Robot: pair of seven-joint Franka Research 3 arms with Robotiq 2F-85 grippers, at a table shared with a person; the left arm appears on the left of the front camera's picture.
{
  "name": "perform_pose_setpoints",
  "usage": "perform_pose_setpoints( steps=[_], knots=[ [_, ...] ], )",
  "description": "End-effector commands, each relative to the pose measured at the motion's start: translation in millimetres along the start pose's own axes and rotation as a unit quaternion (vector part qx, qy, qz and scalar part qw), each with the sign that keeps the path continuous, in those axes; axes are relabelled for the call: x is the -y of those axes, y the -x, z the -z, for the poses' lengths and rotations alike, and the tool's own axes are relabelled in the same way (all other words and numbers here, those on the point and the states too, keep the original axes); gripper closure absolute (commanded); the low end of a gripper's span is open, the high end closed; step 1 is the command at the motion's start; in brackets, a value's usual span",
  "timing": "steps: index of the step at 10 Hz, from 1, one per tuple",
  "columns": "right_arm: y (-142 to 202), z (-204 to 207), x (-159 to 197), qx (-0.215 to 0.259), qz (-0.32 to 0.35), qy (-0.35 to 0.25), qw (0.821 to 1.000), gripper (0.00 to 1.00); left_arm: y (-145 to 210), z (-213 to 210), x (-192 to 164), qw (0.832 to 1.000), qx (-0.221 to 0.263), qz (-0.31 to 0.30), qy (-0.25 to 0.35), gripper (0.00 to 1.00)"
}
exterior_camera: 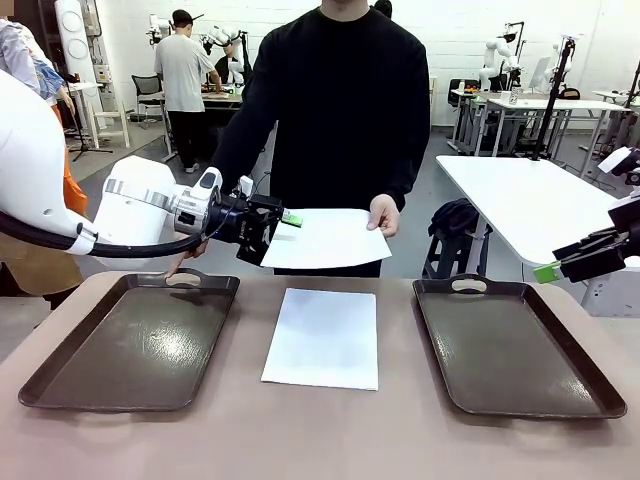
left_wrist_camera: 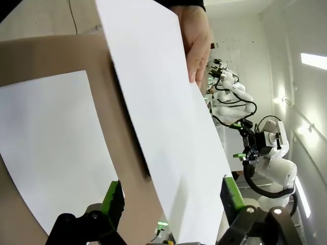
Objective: Sort the A4 documents.
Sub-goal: Receive the A4 Paper.
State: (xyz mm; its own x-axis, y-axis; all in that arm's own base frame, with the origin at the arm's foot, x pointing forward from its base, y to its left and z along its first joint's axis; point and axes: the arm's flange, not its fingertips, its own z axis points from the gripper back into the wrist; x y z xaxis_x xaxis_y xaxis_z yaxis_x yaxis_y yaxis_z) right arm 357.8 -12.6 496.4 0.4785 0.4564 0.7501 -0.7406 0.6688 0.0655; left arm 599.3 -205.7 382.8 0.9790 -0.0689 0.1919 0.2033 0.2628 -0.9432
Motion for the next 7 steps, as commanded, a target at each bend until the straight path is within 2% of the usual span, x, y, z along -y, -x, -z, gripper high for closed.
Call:
perform_pose_setpoints(
  steps=[1,2,3,4,5,6,7],
  knots=[
    [1.2,2.7,2.7,0.006,-0.004,-0.009,1.0,0.0,-10.3,-2.0,5.4,1.0,0.015,-0.019,0.014,0.19],
    [1.2,2.7,2.7,0.006,-0.004,-0.009,1.0,0.0,-11.3,-3.9,6.0,0.999,0.02,-0.021,0.017,0.24],
    [1.2,2.7,2.7,0.006,-0.004,-0.009,1.0,0.0,-11.2,-5.5,5.1,0.999,0.022,-0.024,0.017,0.39],
    [1.2,2.7,2.7,0.006,-0.004,-0.009,1.0,0.0,-11.1,-5.9,5.1,0.999,0.024,-0.025,0.017,0.44],
    [1.2,2.7,2.7,0.006,-0.004,-0.009,1.0,0.0,-10.3,-6.5,5.1,0.999,0.027,-0.026,0.018,0.59],
    [1.2,2.7,2.7,0.006,-0.004,-0.009,1.0,0.0,-9.1,-7.1,5.3,0.999,0.029,-0.027,0.018,0.64],
    [1.2,2.7,2.7,0.006,-0.004,-0.009,1.0,0.0,-8.0,-7.9,4.7,0.999,0.033,-0.03,0.022,0.79]
  ],
)
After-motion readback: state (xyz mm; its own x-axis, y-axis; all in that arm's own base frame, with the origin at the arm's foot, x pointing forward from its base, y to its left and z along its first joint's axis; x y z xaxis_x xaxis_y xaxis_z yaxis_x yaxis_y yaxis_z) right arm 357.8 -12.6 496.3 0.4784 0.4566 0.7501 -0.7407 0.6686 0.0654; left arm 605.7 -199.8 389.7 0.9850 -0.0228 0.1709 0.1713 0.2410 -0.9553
